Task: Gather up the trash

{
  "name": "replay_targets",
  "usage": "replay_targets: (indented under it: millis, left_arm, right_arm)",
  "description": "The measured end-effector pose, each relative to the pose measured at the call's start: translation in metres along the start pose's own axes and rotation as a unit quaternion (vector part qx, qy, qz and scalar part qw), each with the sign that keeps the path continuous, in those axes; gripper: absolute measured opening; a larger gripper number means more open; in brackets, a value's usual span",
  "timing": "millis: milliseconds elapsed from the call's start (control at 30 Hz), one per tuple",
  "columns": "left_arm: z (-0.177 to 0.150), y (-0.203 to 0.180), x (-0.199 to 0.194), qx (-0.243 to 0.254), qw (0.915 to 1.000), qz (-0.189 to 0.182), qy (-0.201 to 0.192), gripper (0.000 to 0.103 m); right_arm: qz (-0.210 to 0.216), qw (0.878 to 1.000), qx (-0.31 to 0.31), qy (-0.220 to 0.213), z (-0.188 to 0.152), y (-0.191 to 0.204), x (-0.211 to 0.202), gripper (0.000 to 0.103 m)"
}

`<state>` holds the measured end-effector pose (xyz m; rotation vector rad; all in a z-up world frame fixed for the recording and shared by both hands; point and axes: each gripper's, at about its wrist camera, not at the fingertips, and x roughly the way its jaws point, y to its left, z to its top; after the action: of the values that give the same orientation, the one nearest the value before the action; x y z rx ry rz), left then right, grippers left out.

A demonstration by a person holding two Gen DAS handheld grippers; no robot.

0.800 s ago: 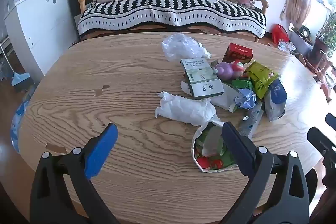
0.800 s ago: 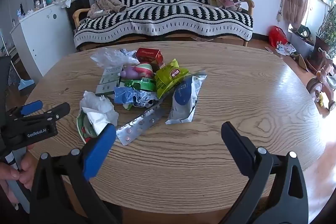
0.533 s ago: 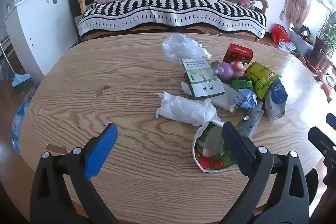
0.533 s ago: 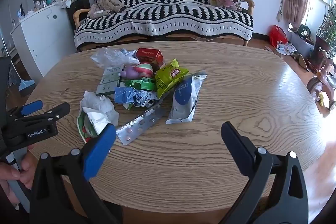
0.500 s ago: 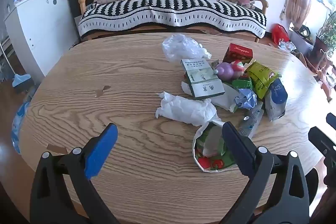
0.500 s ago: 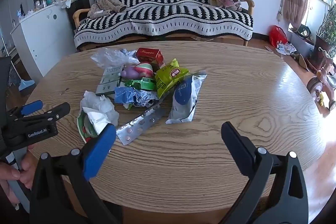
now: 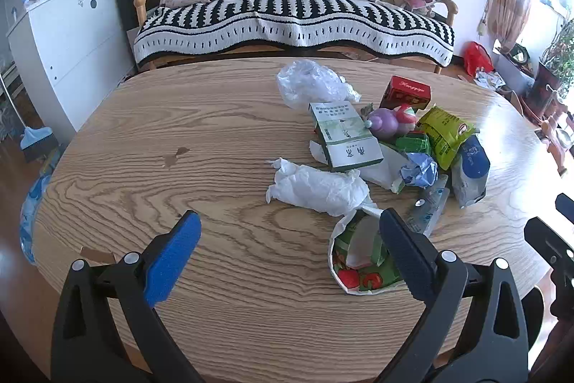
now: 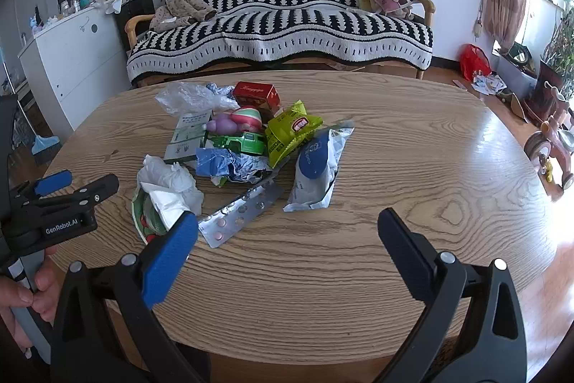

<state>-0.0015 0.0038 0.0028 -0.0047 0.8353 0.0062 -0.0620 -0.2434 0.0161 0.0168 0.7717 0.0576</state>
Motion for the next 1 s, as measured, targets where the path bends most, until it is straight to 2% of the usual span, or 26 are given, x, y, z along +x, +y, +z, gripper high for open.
replay_targets:
  millis: [1000]
  left_arm:
    - [-0.0016, -0.003, 0.0015, 0.001, 1.0, 0.002, 0.0, 0.097]
  right_arm:
    - [0.002, 1.0, 0.0, 0.0, -0.0003, -0.0005, -0.0025, 0.097]
